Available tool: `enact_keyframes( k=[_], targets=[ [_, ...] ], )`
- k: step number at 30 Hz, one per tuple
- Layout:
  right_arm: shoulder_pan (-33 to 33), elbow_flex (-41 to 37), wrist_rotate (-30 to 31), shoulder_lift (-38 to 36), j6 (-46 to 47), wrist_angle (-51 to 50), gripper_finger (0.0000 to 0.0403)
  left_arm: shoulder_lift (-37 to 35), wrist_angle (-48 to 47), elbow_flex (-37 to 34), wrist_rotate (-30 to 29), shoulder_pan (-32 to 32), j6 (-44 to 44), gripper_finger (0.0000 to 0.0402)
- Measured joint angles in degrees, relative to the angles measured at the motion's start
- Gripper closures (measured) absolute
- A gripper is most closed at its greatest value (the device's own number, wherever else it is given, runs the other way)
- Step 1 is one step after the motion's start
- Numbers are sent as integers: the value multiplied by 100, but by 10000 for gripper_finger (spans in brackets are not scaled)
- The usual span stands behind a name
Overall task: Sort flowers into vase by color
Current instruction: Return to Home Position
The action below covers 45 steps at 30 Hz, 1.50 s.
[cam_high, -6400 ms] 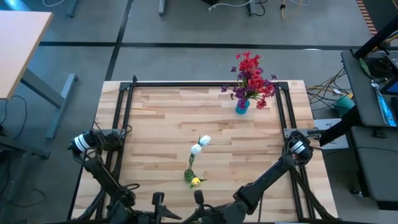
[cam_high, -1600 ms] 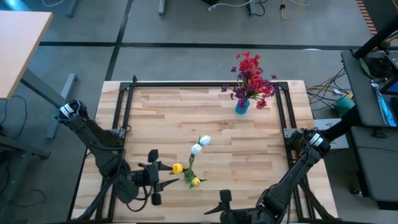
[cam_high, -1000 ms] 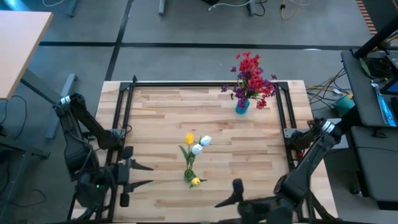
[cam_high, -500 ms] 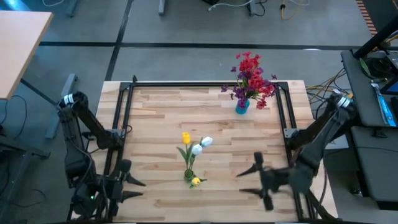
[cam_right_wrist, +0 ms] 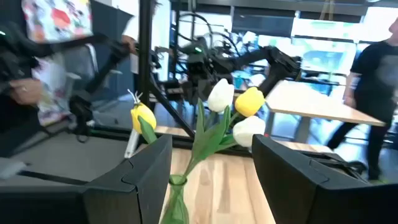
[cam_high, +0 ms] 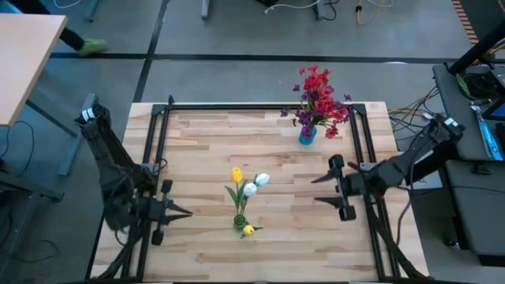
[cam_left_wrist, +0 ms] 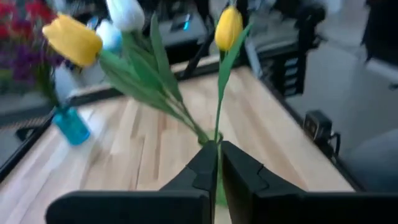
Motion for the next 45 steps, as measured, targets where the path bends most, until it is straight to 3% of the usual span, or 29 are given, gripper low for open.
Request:
enact_keyframes(
  k=[4,9,13,19,30,39,45],
  targets=[
    [-695,-96,-927,-219,237,-39,188,-613,1829,-908,621,480,1349,400],
    [-1113,-106,-1581,-265,215,-94,188,-1326,2488,-1667,1249,1417,1909,401],
    [-1295,-180,-1594,-301,132,-258,188,-1854,2500,-1996,2267,2313,2016,401],
    [-1539,-341,-1597,-613,183,-438,188,-2487,2320,-2290,2936,3077,2110,401],
    [-1834,-1292,-1599,-1817,212,-181,188,-3578,2301,-2834,2959,3476,2344,402],
    [-2375,-2018,-1596,-2956,218,158,188,-4338,1867,-3054,3375,4920,2397,402],
    [-2519,-2209,-1604,-3561,229,-123,188,-4567,1636,-3117,4393,5975,2085,401]
  ],
)
